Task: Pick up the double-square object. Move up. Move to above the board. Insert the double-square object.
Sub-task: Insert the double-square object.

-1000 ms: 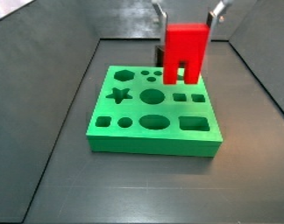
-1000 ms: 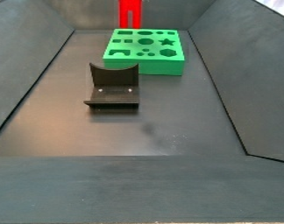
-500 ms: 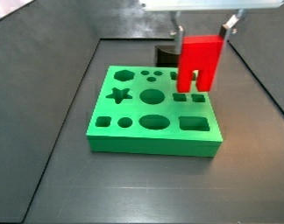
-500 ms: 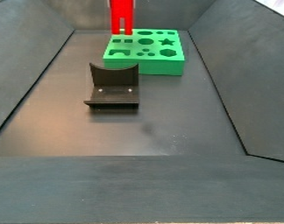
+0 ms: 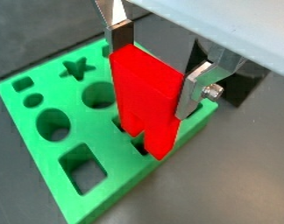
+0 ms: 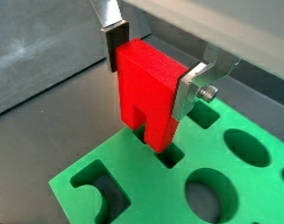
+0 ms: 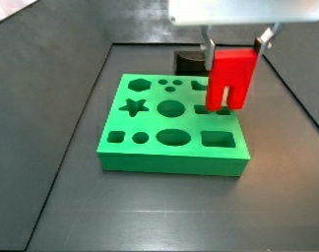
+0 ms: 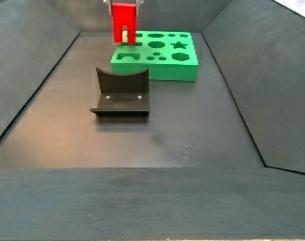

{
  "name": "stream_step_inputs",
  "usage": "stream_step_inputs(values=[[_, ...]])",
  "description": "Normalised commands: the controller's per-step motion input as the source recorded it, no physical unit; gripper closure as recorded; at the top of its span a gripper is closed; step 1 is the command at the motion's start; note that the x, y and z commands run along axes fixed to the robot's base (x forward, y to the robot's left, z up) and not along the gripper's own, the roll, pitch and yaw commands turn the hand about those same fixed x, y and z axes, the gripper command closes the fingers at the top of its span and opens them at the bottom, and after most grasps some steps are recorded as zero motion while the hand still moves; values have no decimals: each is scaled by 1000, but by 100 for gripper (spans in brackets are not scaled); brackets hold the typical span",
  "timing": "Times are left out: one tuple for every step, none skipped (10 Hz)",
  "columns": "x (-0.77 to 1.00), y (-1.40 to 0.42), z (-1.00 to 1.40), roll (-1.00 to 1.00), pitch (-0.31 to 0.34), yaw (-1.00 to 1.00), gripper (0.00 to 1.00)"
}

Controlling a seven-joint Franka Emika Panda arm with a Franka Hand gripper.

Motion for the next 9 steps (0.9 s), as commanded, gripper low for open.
stream_step_inputs(values=[[-6, 0, -354, 113, -33, 0, 100], [-189, 0, -386, 141, -41, 0, 100], [-209, 0, -360, 139, -49, 0, 100], [-174, 0, -323, 120, -43, 0, 100], [-151, 0, -337, 104, -67, 0, 100], [-126, 0, -360, 93, -83, 0, 100], [-106, 0, -449, 81, -130, 0, 100], [-217, -20, -529, 129, -170, 0, 100], [-269, -46, -500, 121, -150, 0, 100]])
